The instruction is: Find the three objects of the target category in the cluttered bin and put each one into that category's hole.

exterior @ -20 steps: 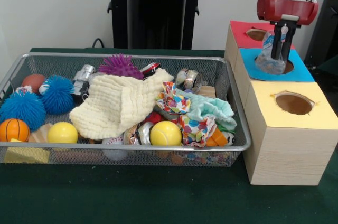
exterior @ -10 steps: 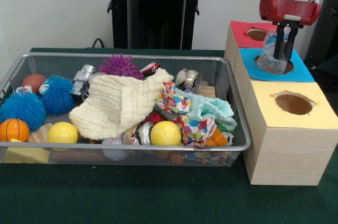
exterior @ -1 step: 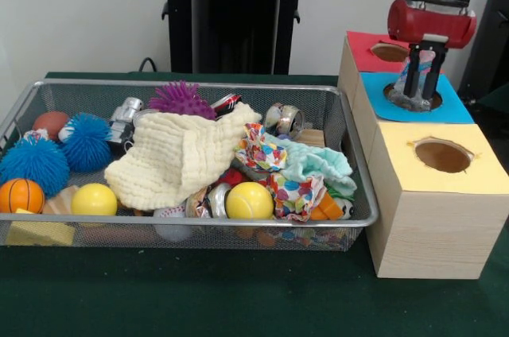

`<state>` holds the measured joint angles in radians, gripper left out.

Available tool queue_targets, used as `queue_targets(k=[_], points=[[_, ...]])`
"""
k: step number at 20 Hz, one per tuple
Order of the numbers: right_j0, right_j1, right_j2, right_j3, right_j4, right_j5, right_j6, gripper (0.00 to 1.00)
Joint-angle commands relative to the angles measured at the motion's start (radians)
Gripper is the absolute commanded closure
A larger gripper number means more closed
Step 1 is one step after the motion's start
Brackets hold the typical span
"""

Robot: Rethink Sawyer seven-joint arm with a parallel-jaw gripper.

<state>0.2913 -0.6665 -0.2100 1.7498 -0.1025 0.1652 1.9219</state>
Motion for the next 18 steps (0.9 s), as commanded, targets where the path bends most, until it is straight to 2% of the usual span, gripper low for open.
queue_targets(k=[1, 8, 18], points=[[-0.011, 0.04, 0.022, 0.053, 0.026, 0.041, 0.164, 0.0], [-0.019, 0.029, 0.023, 0.028, 0.024, 0.072, 0.141, 0.0], [-0.041, -0.086, 0.026, -0.006, 0.037, 0.215, 0.097, 0.0]])
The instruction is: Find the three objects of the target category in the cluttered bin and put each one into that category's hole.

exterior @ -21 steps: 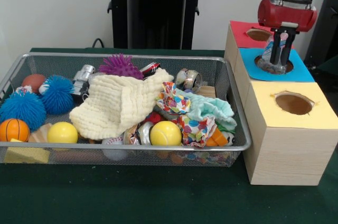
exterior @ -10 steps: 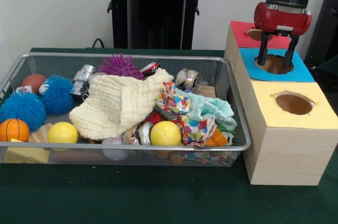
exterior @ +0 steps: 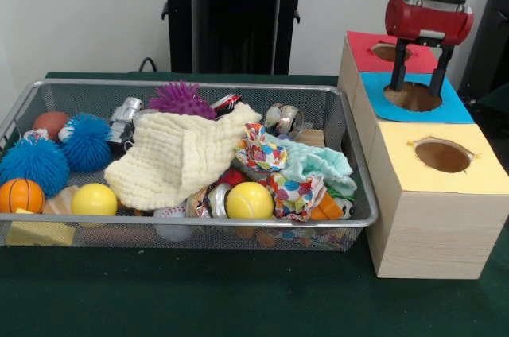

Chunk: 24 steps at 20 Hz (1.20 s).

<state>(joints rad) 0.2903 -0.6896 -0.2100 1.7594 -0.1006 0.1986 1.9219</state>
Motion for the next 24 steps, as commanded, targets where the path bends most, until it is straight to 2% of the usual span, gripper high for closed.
queue_targets(k=[1, 6, 9, 16, 21, 24], points=[[-0.052, -0.078, 0.034, -0.015, 0.034, 0.193, 0.087, 0.0], [-0.116, -0.161, 0.08, -0.005, 0.029, 0.262, 0.026, 0.0], [-0.179, -0.188, 0.122, -0.016, 0.023, 0.305, -0.025, 0.0], [-0.344, -0.277, 0.239, 0.045, 0.007, 0.334, -0.144, 0.0], [-0.46, -0.25, 0.327, 0.131, -0.064, 0.196, -0.152, 0.0], [-0.492, -0.204, 0.339, 0.159, -0.131, 0.087, -0.106, 0.0]])
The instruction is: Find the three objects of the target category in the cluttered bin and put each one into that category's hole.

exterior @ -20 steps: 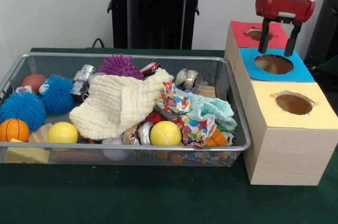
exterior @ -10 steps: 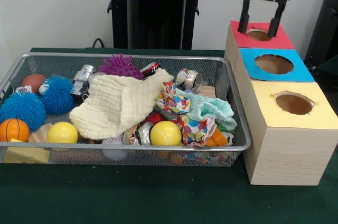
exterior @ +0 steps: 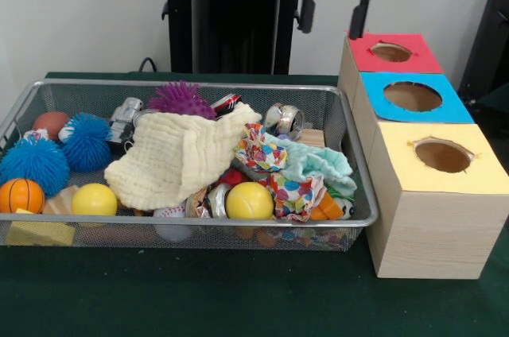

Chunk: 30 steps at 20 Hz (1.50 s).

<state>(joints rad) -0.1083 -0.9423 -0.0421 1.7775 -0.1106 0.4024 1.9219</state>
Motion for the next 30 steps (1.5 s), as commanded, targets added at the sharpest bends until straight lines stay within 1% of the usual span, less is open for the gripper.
queue_targets(k=[1, 5, 7, 12, 14, 17, 19, 22, 24, 26, 27, 30], points=[[-0.103, 0.066, 0.172, 0.152, -0.14, -0.149, -0.09, 0.0], [-0.081, 0.127, 0.12, 0.15, -0.224, -0.244, -0.023, 0.0], [-0.064, 0.145, 0.092, 0.142, -0.26, -0.264, -0.007, 0.0], [-0.04, 0.172, 0.042, 0.145, -0.318, -0.33, 0.035, 0.0], [-0.045, 0.192, 0.039, 0.149, -0.335, -0.371, 0.05, 0.0], [-0.039, 0.212, 0.039, 0.145, -0.347, -0.402, 0.069, 0.0], [-0.028, 0.237, 0.022, 0.137, -0.355, -0.434, 0.085, 0.0], [-0.002, 0.284, -0.028, 0.118, -0.366, -0.507, 0.099, 0.0], [0.0, 0.281, -0.041, 0.121, -0.372, -0.526, 0.097, 0.0], [-0.006, 0.283, -0.042, 0.115, -0.378, -0.531, 0.089, 0.0], [-0.014, 0.297, -0.034, 0.097, -0.379, -0.532, 0.082, 0.0], [-0.033, 0.312, -0.016, 0.08, -0.39, -0.546, 0.073, 0.0]])
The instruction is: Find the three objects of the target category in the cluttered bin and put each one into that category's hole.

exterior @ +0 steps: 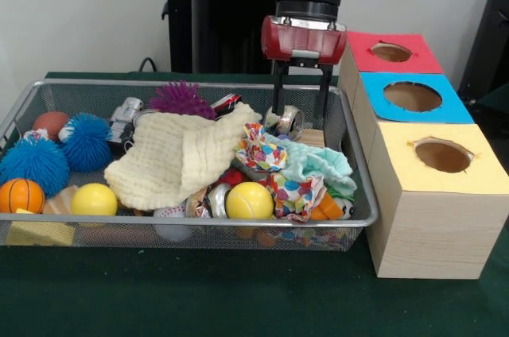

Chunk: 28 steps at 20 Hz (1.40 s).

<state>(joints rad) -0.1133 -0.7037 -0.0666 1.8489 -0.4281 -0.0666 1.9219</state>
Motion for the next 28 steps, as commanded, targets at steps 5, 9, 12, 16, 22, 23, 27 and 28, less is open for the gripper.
queue_targets(k=[5, 9, 12, 16, 22, 23, 27, 28], points=[[-0.124, 0.108, 0.128, -0.073, -0.1, -0.076, 0.057, 0.0], [-0.158, 0.144, 0.154, -0.128, -0.127, -0.111, 0.051, 0.0], [-0.184, 0.152, 0.174, -0.145, -0.159, -0.11, 0.038, 0.0], [-0.229, 0.112, 0.217, -0.157, -0.199, -0.059, 0.01, 0.0], [-0.31, 0.08, 0.276, -0.16, -0.27, 0.039, -0.056, 0.0], [-0.319, 0.072, 0.277, -0.161, -0.283, 0.062, -0.076, 0.0], [-0.377, 0.015, 0.314, -0.152, -0.317, 0.172, -0.162, 0.0], [-0.389, -0.005, 0.318, -0.151, -0.322, 0.201, -0.186, 0.0]])
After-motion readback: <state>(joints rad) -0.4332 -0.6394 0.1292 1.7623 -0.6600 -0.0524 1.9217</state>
